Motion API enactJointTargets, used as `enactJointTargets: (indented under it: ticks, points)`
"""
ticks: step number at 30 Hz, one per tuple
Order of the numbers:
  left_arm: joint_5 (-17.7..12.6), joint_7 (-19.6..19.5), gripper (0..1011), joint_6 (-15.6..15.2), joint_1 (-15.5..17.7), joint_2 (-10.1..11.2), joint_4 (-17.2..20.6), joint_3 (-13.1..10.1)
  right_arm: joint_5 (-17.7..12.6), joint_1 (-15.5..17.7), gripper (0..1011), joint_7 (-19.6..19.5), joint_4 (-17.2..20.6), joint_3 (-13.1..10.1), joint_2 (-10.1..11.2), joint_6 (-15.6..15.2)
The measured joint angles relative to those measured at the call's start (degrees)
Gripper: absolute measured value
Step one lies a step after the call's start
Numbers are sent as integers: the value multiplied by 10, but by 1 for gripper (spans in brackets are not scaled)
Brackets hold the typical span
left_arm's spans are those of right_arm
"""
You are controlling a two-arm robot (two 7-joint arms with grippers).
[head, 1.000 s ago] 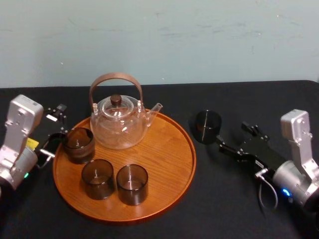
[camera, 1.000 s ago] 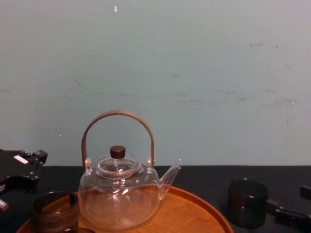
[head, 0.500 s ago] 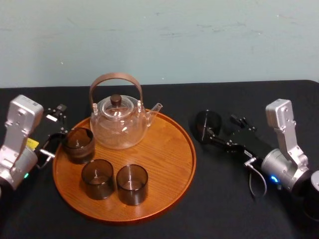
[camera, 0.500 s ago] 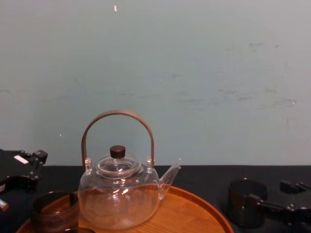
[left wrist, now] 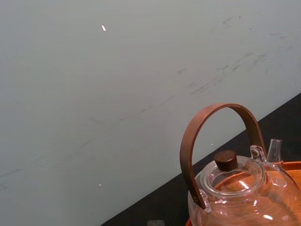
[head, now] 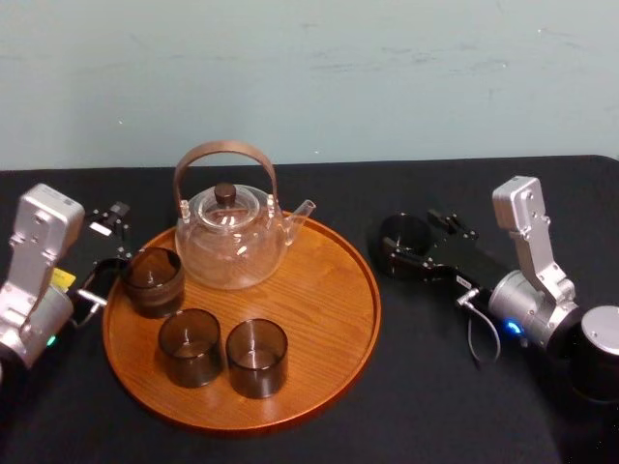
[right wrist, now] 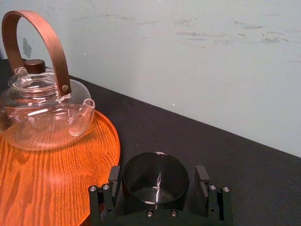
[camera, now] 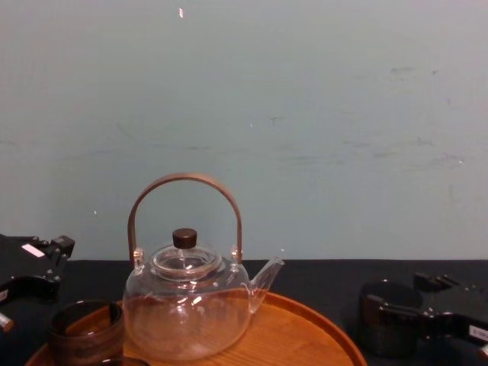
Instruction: Pick up the glass from the table and place it on the tray.
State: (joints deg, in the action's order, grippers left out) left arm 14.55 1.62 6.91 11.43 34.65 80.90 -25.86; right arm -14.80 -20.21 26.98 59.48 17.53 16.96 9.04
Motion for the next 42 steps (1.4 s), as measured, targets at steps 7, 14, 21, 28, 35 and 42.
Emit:
enactJointTargets:
  ticks: [7, 14, 21, 28, 35, 42]
  points:
    - [0, 0, 0, 0, 0, 0, 0, 0, 5, -22, 1002, 6, -29, 7, -7, 4]
    - [0, 0, 0, 0, 0, 0, 0, 0, 4, -19, 1002, 6, -25, 6, -5, 4]
    - [0, 0, 0, 0, 0, 0, 0, 0, 1, -18, 1002, 9, -25, 6, -5, 2]
    - [0, 0, 0, 0, 0, 0, 0, 0, -5, -21, 1002, 16, -30, 7, -5, -6]
    - [0, 0, 0, 0, 0, 0, 0, 0, -5, -21, 1002, 15, -31, 9, -5, -8]
    - [0, 0, 0, 0, 0, 0, 0, 0, -5, -21, 1002, 15, -31, 9, -4, -8]
